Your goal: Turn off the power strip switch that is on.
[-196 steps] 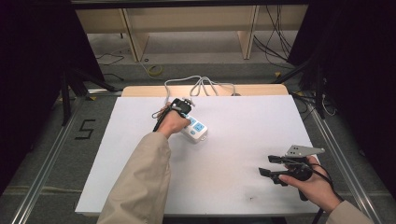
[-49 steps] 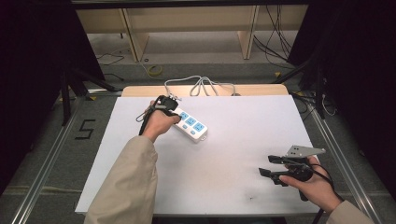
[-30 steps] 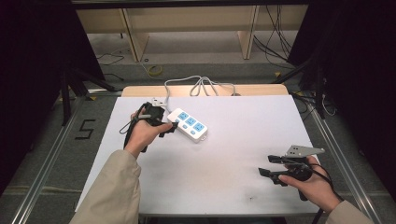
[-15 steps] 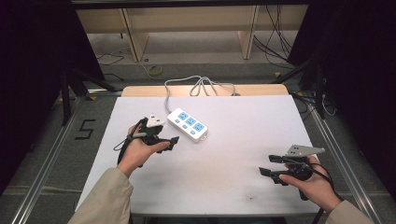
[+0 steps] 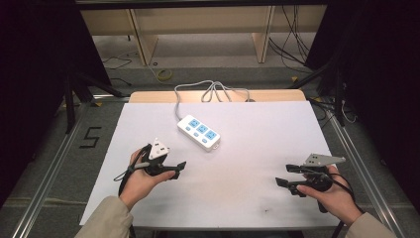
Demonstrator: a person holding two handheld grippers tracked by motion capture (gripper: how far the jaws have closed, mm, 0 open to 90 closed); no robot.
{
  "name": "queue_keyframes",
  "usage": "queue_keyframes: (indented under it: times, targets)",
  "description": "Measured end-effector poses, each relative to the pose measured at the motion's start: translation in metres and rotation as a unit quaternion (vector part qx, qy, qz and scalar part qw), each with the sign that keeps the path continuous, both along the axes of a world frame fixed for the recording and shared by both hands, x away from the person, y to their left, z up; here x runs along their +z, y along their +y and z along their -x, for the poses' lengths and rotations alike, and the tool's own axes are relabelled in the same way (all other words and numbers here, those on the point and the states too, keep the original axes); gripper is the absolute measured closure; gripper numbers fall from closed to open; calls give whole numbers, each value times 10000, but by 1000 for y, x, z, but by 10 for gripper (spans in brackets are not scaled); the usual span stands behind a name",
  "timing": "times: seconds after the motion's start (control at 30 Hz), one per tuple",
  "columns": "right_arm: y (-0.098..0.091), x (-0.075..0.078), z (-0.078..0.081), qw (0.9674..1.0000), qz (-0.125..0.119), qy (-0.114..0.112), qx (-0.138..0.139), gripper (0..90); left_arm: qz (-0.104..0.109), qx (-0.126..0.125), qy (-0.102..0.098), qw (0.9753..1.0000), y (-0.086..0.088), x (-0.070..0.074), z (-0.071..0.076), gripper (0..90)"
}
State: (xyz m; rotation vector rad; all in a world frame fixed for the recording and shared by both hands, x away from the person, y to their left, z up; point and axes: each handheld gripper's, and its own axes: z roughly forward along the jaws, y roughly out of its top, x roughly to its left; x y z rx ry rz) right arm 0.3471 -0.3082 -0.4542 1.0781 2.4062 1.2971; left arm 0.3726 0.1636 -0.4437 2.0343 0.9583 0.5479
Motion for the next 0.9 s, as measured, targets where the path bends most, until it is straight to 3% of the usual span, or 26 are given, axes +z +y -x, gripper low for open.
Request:
queue_keyframes:
  times: [0.33, 0.43, 0.9]
  targets:
    - [0, -1, 0, 10000, 36, -10, 24, 296, -22, 171, -88, 9998, 10, -8, 26, 221]
    - [0, -1, 0, 10000, 52, -9, 27, 296, -159, 237, -141, 9995, 16, -9, 30, 221]
    - [0, -2, 0, 10000, 70, -4, 20, 294, -190, 232, -92, 9995, 15, -11, 31, 227]
